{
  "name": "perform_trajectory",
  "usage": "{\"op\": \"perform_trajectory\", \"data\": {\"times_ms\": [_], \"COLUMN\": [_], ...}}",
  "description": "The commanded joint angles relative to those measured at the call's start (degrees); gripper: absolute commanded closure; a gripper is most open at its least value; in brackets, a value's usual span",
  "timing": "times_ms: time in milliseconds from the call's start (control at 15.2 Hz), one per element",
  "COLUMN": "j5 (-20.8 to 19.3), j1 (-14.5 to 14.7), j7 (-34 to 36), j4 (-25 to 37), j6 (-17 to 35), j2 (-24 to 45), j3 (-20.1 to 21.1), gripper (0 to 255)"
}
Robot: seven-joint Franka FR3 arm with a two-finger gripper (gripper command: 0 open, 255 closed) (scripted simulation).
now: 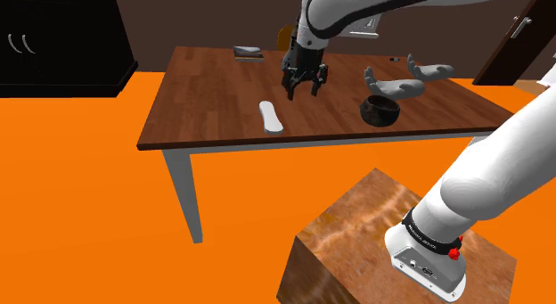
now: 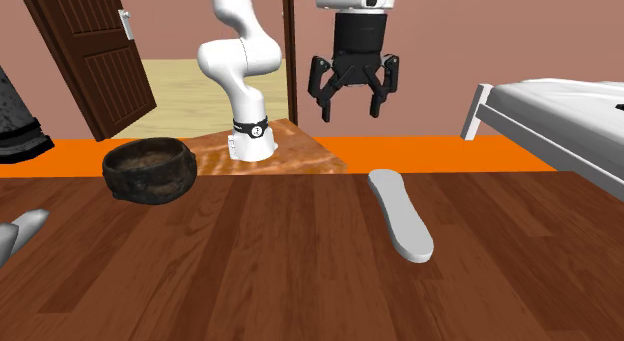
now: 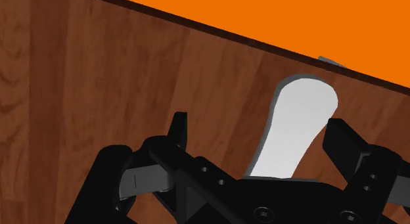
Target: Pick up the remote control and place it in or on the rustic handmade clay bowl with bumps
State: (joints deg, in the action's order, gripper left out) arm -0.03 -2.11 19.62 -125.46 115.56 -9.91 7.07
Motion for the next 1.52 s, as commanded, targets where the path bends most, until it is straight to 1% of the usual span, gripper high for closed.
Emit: {"op": "perform_trajectory", "data": {"times_ms": [0,330,594,660,1122,1452], "j5": [-0.05,-0.59,-1.0,-1.02,-1.47,-1.47], "j1": [-0.04,0.19,0.68,0.75,0.94,0.94], "j7": [2.28,7.49,11.23,11.48,11.77,11.77], "j4": [2.26,9.89,17.4,17.99,15.71,15.71], "j6": [2.04,5.43,6.93,7.0,12.04,12.04], "j2": [4.31,15.39,24.37,25.03,27.81,27.81], "j3": [0.41,0.8,0.58,0.52,0.37,0.37], "gripper": [0,0,0,0,0,0]}}
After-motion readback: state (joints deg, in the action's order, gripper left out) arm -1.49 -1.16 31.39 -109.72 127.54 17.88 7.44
